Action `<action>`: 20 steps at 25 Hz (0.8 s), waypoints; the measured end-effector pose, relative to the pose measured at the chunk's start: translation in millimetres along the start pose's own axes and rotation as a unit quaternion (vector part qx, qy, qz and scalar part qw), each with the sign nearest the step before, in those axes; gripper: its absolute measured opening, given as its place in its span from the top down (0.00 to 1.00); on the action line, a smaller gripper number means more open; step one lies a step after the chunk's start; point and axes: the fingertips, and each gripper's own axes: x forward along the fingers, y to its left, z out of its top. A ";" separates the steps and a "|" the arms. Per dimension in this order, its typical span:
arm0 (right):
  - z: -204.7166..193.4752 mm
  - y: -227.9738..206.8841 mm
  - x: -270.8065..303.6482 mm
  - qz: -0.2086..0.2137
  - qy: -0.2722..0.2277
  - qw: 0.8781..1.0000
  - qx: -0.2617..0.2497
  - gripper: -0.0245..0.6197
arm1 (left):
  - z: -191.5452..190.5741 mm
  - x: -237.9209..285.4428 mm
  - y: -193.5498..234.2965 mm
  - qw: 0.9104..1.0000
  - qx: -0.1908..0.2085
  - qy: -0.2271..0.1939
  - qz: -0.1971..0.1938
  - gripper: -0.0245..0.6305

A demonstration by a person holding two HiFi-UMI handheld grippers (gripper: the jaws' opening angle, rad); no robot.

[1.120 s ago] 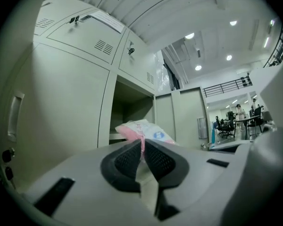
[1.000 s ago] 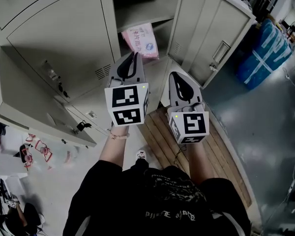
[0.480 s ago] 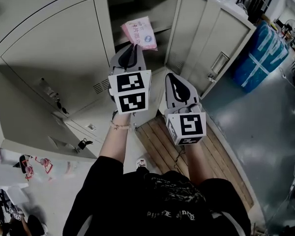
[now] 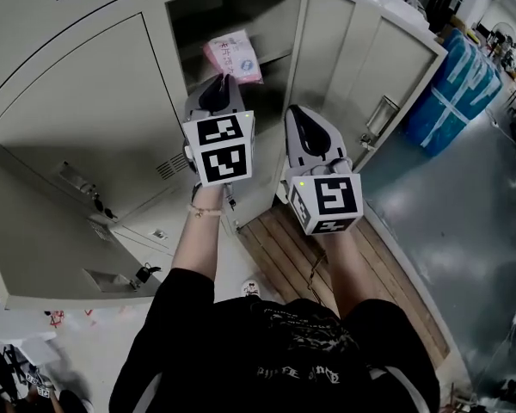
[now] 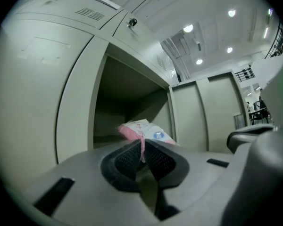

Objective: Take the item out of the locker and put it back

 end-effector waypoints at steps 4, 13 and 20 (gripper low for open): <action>-10.3 -0.4 7.6 0.005 0.007 1.000 0.011 0.95 | 2.7 16.1 6.1 1.000 -0.002 0.003 0.015 0.93; -4.7 -2.1 19.2 0.020 -0.004 0.999 0.029 0.95 | -4.4 54.9 1.9 0.998 -0.003 0.044 0.049 0.93; -14.5 -12.3 15.6 0.014 0.010 0.999 0.032 0.95 | -11.5 79.8 12.4 0.995 -0.002 0.064 0.078 0.92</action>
